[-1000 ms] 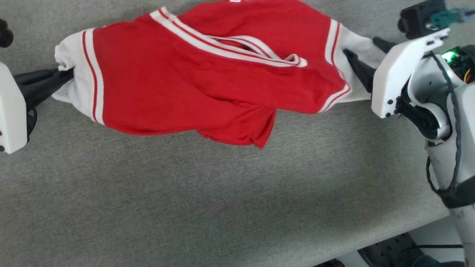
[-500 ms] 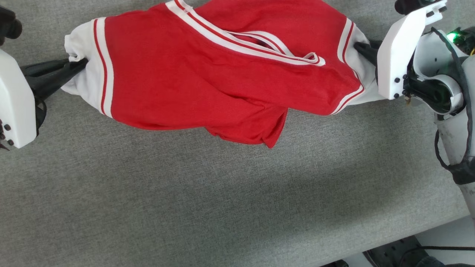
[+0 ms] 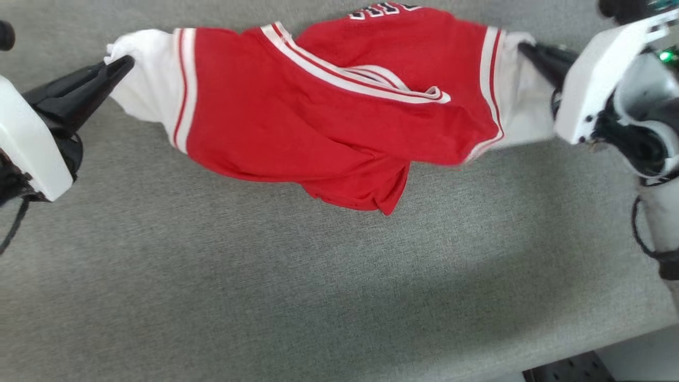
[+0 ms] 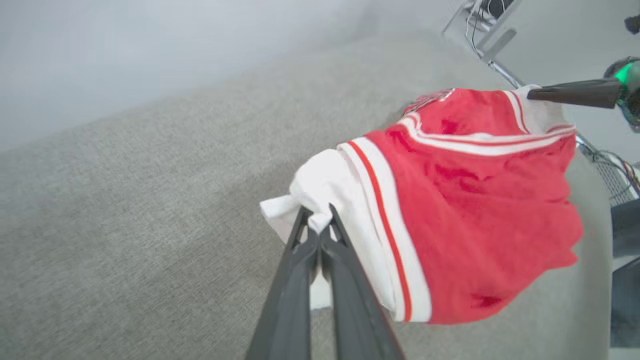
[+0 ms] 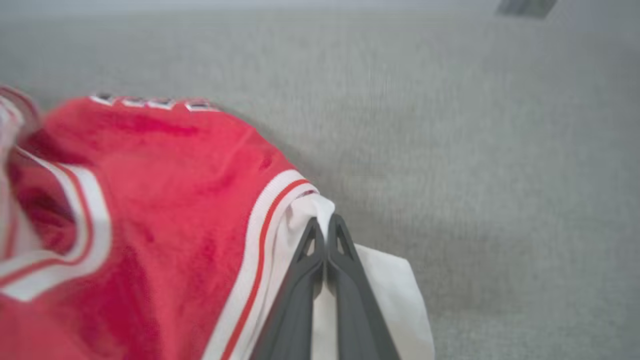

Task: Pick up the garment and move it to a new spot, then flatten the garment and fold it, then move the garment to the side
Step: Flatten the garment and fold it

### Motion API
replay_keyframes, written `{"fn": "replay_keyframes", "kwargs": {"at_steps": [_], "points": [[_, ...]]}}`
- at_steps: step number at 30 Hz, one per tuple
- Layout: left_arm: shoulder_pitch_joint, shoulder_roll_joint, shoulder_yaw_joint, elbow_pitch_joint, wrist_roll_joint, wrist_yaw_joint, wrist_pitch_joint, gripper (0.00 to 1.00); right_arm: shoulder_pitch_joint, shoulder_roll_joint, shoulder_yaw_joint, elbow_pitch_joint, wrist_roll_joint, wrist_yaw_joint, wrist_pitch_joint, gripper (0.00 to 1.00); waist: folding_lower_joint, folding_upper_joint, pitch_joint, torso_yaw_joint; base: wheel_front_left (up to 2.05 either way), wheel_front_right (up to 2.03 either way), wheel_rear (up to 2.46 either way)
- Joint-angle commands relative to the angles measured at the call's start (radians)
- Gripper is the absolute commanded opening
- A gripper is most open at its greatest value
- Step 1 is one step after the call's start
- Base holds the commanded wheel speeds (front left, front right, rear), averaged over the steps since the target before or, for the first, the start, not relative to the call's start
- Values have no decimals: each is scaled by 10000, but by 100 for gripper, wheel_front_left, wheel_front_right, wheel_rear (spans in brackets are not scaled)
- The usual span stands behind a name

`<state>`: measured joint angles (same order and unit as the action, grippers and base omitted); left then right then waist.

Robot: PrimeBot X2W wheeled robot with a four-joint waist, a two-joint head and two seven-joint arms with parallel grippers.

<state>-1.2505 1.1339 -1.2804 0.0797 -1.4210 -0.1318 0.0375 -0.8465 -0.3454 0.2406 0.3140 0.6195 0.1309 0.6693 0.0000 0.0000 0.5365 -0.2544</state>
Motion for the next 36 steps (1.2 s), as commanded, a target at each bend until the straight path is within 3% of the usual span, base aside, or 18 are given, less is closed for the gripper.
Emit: {"fn": "replay_keyframes", "kwargs": {"at_steps": [1, 7, 11, 21, 25, 31, 36], "points": [[216, -79, 19, 24, -175, 23, -509, 0, 232, -157, -235, -258, 135, -3, -294, 0, 0, 0, -414, 233, 0, 0, 0], [406, -374, 490, -43, -1095, 23, -2393, 0, -78, -398, -1365, -946, 5, -3, -1108, 0, 0, 0, -817, 777, 0, 0, 0], [367, -599, 1255, -152, -1608, 23, -2894, 0, -579, -200, -2103, -851, -593, -3, -1447, 0, 0, 0, -841, 1171, 0, 0, 0], [-343, -1538, 2908, 1652, -1813, 23, -3025, 0, -3383, 1489, -3377, 970, -2838, -1, -2588, 0, 0, 0, -382, 1642, 0, 0, 0], [-1608, -2205, 3557, 2930, -1645, 22, -3030, 0, -5253, 2204, -3885, 2011, -4047, -3, -3675, 0, 0, 0, -143, 1700, 0, 0, 0], [-3365, -2964, 5180, 4170, -1516, 23, -3039, 0, -7612, 2697, -5070, 3351, -5542, -3, -5545, 0, 0, 0, -238, 1761, 0, 0, 0], [-3081, -2989, 5277, 3885, -1850, 22, -2485, 0, -8176, 2846, -5357, 4569, -6112, -3, -5834, 0, 0, 0, -573, 1764, 0, 0, 0]]}}
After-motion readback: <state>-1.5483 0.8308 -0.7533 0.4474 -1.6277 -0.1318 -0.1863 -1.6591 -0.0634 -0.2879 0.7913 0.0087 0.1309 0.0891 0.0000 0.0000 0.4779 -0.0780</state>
